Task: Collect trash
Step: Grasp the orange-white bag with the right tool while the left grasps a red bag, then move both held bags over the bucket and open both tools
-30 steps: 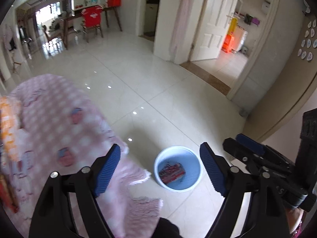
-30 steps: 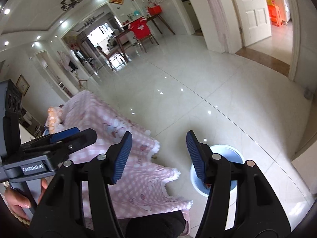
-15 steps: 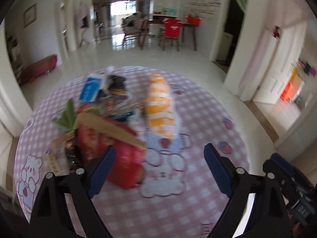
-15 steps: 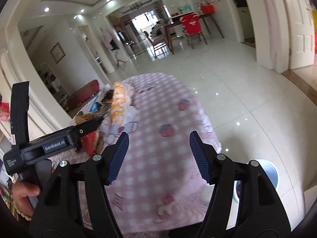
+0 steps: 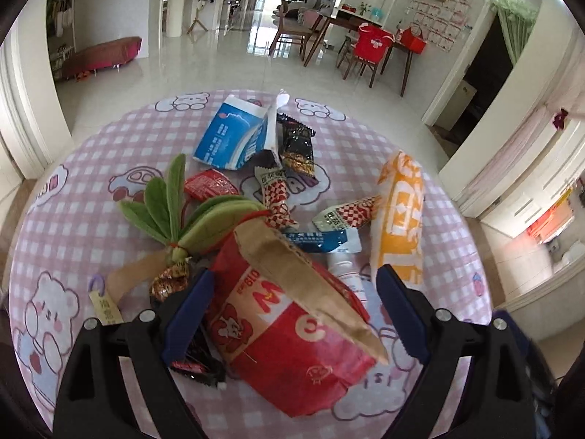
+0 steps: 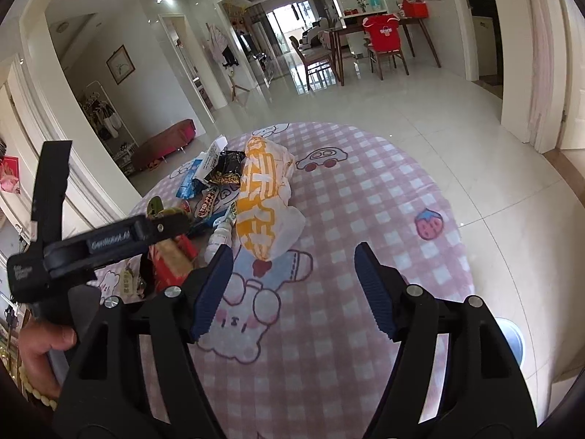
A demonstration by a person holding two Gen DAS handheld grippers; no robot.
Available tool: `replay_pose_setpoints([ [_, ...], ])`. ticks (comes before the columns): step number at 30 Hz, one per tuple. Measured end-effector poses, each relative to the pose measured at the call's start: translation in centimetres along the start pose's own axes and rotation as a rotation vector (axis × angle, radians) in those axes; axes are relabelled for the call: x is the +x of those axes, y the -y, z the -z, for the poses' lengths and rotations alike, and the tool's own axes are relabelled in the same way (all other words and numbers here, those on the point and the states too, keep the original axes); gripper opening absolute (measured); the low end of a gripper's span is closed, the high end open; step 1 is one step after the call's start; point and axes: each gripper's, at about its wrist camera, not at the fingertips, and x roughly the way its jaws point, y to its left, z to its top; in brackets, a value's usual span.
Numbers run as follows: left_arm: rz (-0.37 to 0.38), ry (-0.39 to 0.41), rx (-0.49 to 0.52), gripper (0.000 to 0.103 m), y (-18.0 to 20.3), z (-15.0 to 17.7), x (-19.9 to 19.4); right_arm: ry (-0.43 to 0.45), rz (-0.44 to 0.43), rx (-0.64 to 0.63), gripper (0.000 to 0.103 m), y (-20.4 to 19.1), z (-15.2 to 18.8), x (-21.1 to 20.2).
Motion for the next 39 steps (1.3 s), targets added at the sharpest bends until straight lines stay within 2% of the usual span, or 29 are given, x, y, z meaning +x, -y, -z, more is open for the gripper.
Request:
replay_pose_setpoints([
  [3, -0.017, 0.001, 0.026, 0.080, -0.1, -0.1, 0.6, -0.026, 0.004, -0.018, 0.071, -0.5, -0.4, 2.1],
  [5, 0.001, 0.007, 0.033, 0.080, -0.8, 0.0, 0.6, -0.045, 0.006, -0.031, 0.071, -1.1, -0.7, 3.8],
  [8, 0.006, 0.024, 0.056, 0.073, -1.3, 0.5, 0.2, -0.067, 0.029, -0.064, 0.071, -2.0, -0.9, 5.9],
  [14, 0.027, 0.050, 0.083, 0.050, -1.7, 0.7, -1.4, -0.097, 0.040, -0.123, 0.070, -3.2, -1.8, 8.3],
  [15, 0.028, 0.054, 0.089, 0.046, -1.7, 0.7, -1.7, -0.102, 0.044, -0.136, 0.067, -3.4, -2.0, 8.6],
  [16, 0.029, 0.058, 0.095, 0.041, -1.7, 0.7, -2.0, -0.110, 0.048, -0.146, 0.048, -3.5, -2.0, 8.8],
  [17, 0.030, 0.061, 0.103, 0.037, -1.6, 0.7, -2.3, -0.135, 0.048, -0.162, 0.037, -3.8, -1.9, 9.2],
  [18, 0.030, 0.065, 0.115, 0.032, -1.5, 0.8, -2.6, -0.144, 0.047, -0.168, 0.037, -3.9, -1.8, 9.3],
  [21, 0.034, 0.073, 0.135, 0.020, -1.3, 1.1, -3.5, -0.135, 0.045, -0.177, 0.030, -4.2, -1.4, 8.5],
  [25, 0.048, 0.076, 0.135, 0.014, -1.7, 1.7, -4.3, -0.110, 0.024, -0.167, 0.027, -4.3, -0.7, 6.3],
  [32, 0.078, 0.124, 0.139, 0.012, -1.4, 2.8, -7.7, -0.037, -0.020, -0.115, 0.026, -4.0, -0.1, 1.2],
  [39, 0.132, 0.220, 0.177, 0.012, 1.0, 3.8, -13.2, 0.043, -0.077, -0.055, 0.026, -2.8, 0.6, -4.9],
])
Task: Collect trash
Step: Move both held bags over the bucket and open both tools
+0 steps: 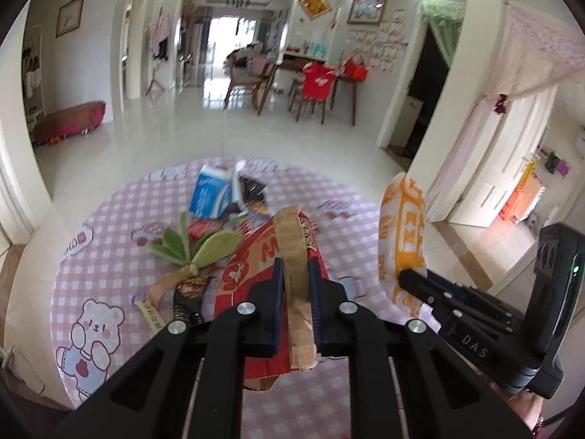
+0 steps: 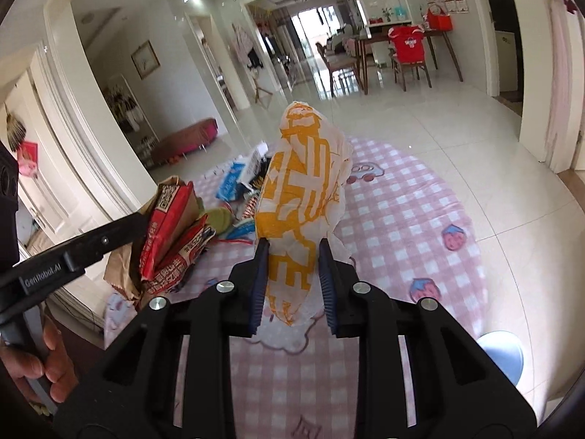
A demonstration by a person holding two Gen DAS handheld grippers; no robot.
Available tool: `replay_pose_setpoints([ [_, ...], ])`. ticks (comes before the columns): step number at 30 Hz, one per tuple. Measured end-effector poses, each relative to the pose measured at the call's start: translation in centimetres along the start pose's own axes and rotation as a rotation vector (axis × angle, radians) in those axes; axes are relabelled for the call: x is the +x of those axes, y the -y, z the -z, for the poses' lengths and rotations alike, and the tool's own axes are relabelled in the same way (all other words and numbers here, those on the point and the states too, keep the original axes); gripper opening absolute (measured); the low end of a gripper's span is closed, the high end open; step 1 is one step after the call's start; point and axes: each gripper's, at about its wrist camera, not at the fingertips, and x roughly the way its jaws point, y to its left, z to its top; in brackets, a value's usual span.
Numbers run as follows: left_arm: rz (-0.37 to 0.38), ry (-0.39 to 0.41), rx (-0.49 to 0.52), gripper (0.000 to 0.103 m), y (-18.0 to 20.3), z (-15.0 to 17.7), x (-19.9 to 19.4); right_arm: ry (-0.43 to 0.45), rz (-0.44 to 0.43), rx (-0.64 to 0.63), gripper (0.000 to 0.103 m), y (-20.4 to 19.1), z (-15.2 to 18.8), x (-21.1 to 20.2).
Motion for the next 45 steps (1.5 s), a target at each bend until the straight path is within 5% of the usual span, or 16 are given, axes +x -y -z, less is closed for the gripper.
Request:
replay_pose_setpoints([
  [8, 0.154, 0.016, 0.131, 0.012, 8.9, -0.1, -1.6, 0.111, 0.040, 0.079, 0.026, 4.4, 1.9, -8.0],
  [20, 0.464, -0.180, 0.388, 0.013, 27.8, 4.2, 7.3, 0.206, 0.370, 0.289, 0.026, 17.4, 9.2, -18.1],
  [27, 0.526, -0.261, 0.452, 0.016, 34.4, 7.7, 12.9, 0.226, 0.500, 0.415, 0.026, 22.7, 13.6, -21.2],
  [29, 0.531, -0.281, 0.455, 0.035, 35.6, 8.3, 14.0, 0.229, 0.520, 0.441, 0.026, 23.6, 14.4, -21.6],
  [30, 0.542, -0.299, 0.452, 0.060, 36.4, 8.6, 14.6, 0.225, 0.529, 0.450, 0.026, 24.1, 14.7, -21.7],
  [31, 0.533, -0.291, 0.449, 0.069, 36.5, 8.9, 14.8, 0.219, 0.533, 0.458, 0.026, 24.4, 15.1, -21.7],
  [45, 0.415, -0.301, 0.459, 0.071, 34.3, 10.4, 15.1, 0.176, 0.492, 0.446, 0.026, 24.7, 14.3, -20.1],
])
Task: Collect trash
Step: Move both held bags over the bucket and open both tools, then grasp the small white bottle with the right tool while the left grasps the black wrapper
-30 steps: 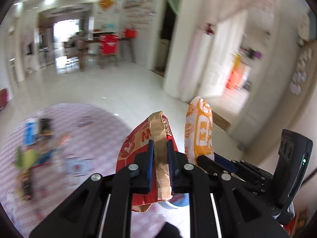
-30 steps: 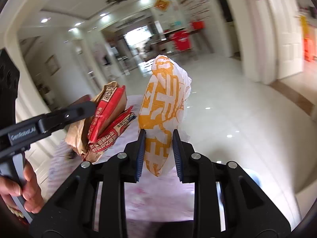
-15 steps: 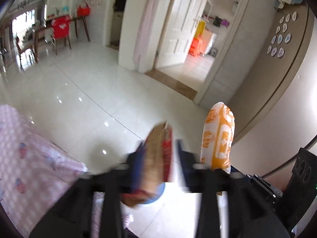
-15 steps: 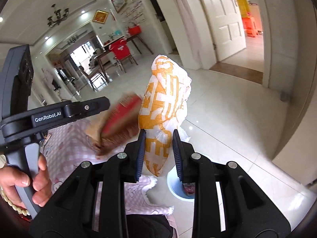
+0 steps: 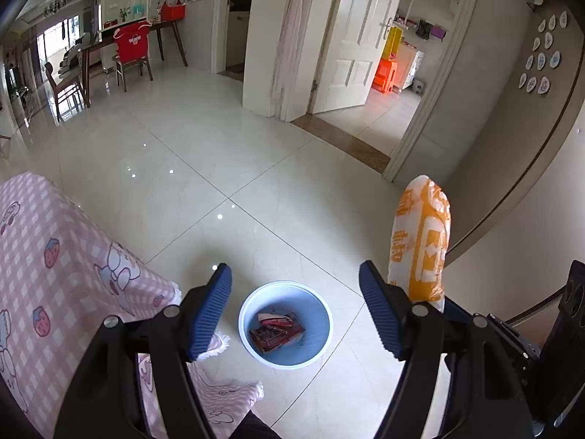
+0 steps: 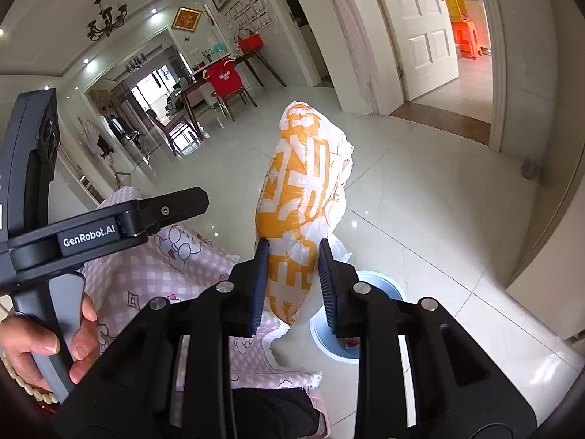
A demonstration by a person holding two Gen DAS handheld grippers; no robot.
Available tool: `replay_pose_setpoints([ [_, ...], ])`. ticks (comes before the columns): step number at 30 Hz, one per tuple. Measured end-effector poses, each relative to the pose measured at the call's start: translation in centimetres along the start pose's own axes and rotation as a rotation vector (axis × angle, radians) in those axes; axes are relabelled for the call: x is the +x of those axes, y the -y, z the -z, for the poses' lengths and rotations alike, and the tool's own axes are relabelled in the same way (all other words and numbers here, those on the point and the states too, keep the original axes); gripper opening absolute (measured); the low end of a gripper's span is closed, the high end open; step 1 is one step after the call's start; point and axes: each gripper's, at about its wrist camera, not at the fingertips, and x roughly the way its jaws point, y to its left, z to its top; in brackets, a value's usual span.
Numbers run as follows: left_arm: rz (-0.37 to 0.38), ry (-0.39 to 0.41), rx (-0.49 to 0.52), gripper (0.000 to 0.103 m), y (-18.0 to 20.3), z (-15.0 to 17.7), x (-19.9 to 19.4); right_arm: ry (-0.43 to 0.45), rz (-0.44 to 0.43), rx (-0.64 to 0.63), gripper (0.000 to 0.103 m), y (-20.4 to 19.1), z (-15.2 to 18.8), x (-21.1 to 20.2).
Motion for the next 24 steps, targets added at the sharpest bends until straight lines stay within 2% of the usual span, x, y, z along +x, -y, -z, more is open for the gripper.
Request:
replay_pose_setpoints([
  [9, -0.031, 0.021, -0.032, 0.073, -2.2, -0.1, -1.4, -0.002, -0.019, -0.017, 0.027, -0.9, -0.6, 1.0],
  [12, -0.039, 0.031, -0.041, 0.074, -2.6, -0.2, -1.7, 0.002, -0.019, -0.018, 0.030, -0.7, -0.7, 1.4],
  [13, -0.040, 0.032, -0.045, 0.075, -2.9, -0.3, -1.8, 0.007, -0.012, -0.017, 0.036, -0.7, -0.8, 1.6],
  [14, -0.039, 0.033, -0.048, 0.075, -3.1, -0.2, -1.9, 0.010, -0.005, -0.017, 0.057, -0.6, -0.9, 1.8],
  [15, -0.039, 0.034, -0.053, 0.075, -3.3, -0.3, -2.0, 0.014, 0.005, -0.015, 0.066, -0.5, -0.9, 1.9],
  [16, -0.041, 0.033, -0.056, 0.075, -3.6, -0.3, -2.1, 0.021, 0.030, -0.009, 0.070, -0.4, -0.9, 2.1],
  [24, -0.041, 0.041, -0.079, 0.076, -4.9, -0.1, -3.0, -0.018, 0.038, -0.011, 0.070, -0.6, -0.3, 2.3],
])
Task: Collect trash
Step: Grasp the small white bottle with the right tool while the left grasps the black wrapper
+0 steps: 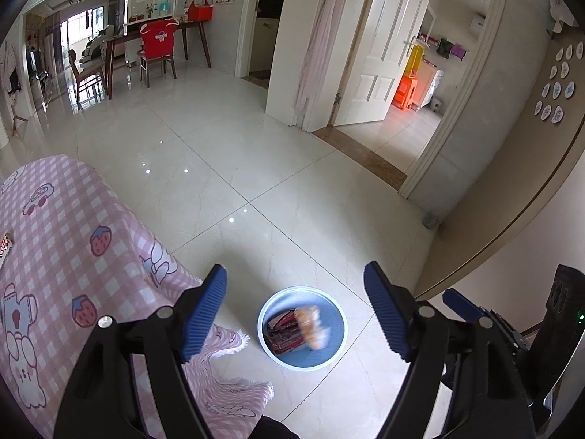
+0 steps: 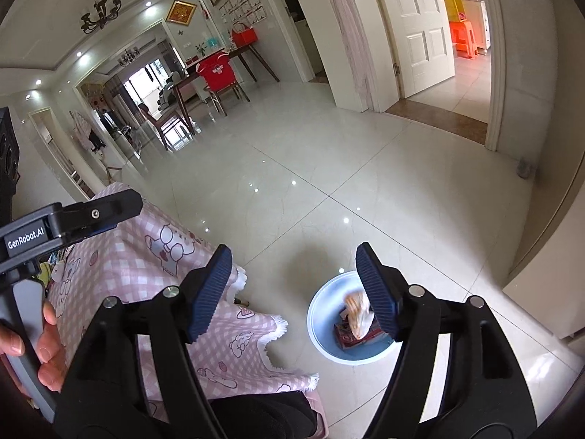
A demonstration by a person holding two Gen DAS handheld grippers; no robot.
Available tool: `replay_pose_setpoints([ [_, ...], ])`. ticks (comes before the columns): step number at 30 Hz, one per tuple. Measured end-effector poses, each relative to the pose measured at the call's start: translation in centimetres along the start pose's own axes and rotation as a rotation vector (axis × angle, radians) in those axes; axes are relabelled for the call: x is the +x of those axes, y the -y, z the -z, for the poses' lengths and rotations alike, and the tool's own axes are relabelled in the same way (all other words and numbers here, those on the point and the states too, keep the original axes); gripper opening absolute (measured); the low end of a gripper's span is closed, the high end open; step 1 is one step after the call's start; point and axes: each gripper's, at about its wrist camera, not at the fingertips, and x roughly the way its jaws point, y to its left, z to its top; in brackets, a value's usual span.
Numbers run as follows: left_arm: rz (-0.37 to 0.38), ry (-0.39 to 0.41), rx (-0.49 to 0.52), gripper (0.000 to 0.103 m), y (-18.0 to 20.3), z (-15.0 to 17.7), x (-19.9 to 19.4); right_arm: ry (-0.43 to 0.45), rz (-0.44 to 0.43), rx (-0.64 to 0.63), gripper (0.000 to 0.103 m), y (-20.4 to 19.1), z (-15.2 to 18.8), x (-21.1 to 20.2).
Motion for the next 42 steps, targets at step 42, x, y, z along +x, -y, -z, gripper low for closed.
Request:
replay_pose_setpoints([
  [42, -0.471, 0.015, -0.433, 0.052, -32.3, 14.4, -15.8, -0.199, -0.393, -0.500, 0.070, -35.2, 7.6, 5.4],
])
